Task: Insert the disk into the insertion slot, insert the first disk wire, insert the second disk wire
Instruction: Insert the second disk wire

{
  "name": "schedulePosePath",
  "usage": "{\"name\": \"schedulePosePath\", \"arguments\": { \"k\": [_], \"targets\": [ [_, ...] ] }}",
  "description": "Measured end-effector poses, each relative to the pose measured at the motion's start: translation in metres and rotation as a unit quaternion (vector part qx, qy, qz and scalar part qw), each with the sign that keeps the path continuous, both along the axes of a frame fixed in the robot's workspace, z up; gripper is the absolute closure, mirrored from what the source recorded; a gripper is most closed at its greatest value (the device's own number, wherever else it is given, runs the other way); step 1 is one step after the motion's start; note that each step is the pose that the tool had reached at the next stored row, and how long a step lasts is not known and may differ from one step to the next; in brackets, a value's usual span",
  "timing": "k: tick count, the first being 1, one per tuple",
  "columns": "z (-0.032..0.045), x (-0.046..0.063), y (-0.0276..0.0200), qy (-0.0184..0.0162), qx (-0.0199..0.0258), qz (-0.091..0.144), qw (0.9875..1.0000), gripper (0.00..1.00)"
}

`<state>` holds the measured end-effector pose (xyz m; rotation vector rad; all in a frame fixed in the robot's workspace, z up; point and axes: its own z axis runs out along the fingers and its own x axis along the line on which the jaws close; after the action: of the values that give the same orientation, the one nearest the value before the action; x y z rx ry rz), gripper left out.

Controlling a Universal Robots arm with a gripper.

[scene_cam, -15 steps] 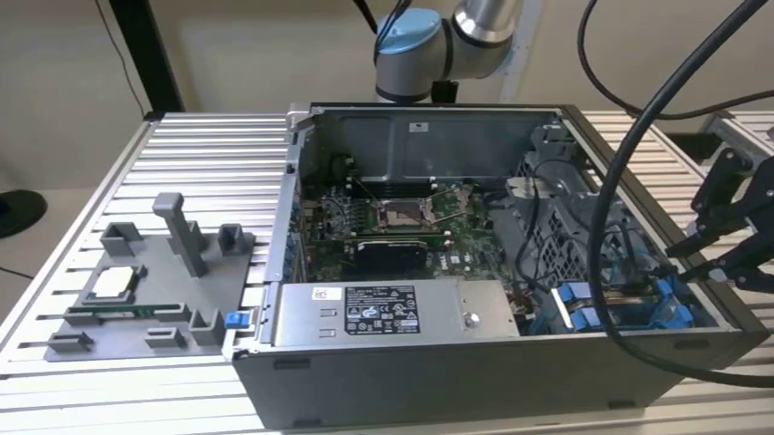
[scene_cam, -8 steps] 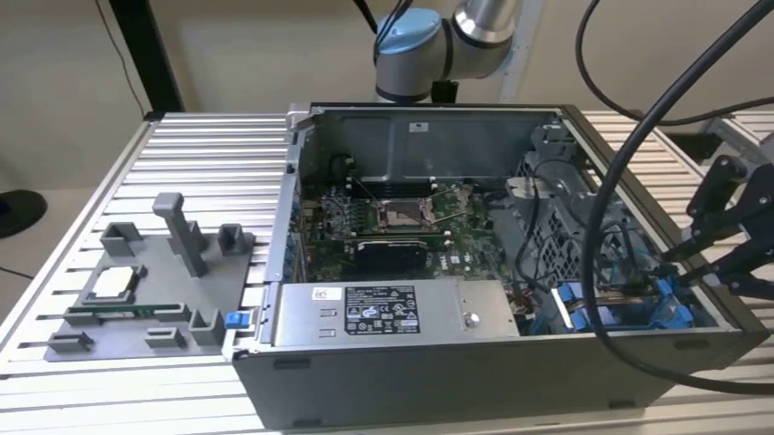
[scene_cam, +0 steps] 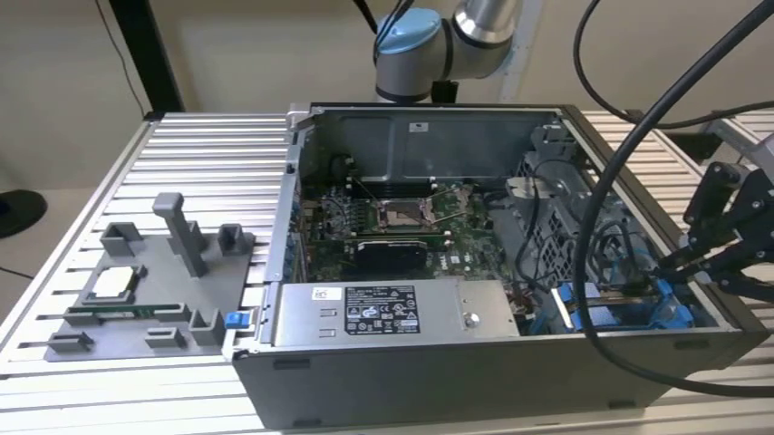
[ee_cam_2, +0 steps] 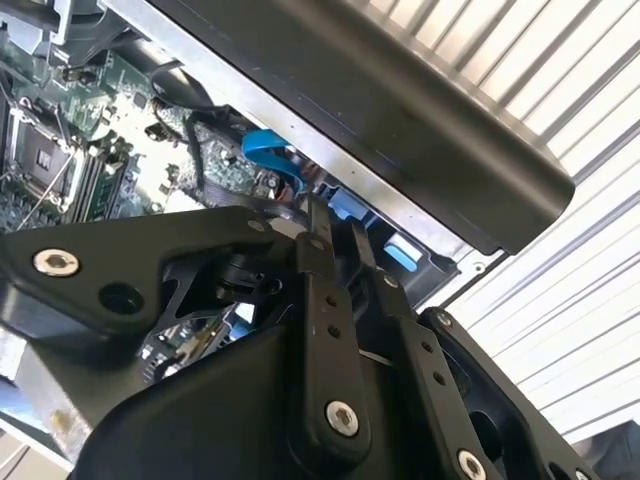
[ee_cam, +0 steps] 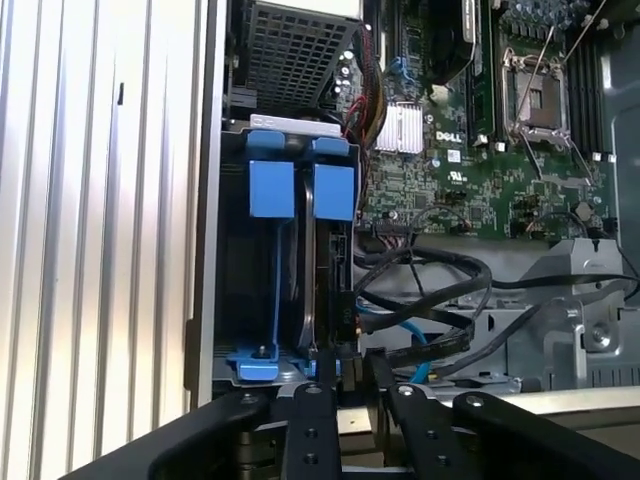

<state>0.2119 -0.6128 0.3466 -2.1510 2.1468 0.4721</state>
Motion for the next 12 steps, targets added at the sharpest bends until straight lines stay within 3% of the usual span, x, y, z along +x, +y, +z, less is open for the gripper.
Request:
{"name": "schedulePosePath", "arguments": {
  "k": [8,12],
  "targets": [
    [-0.0001,-0.0012,0.0,0.0,0.0041,-0.002,1.0,1.0],
    [0.0001,-0.0022,0.0,0.0,0.0085,-0.003,1.0,1.0]
  ]
}}
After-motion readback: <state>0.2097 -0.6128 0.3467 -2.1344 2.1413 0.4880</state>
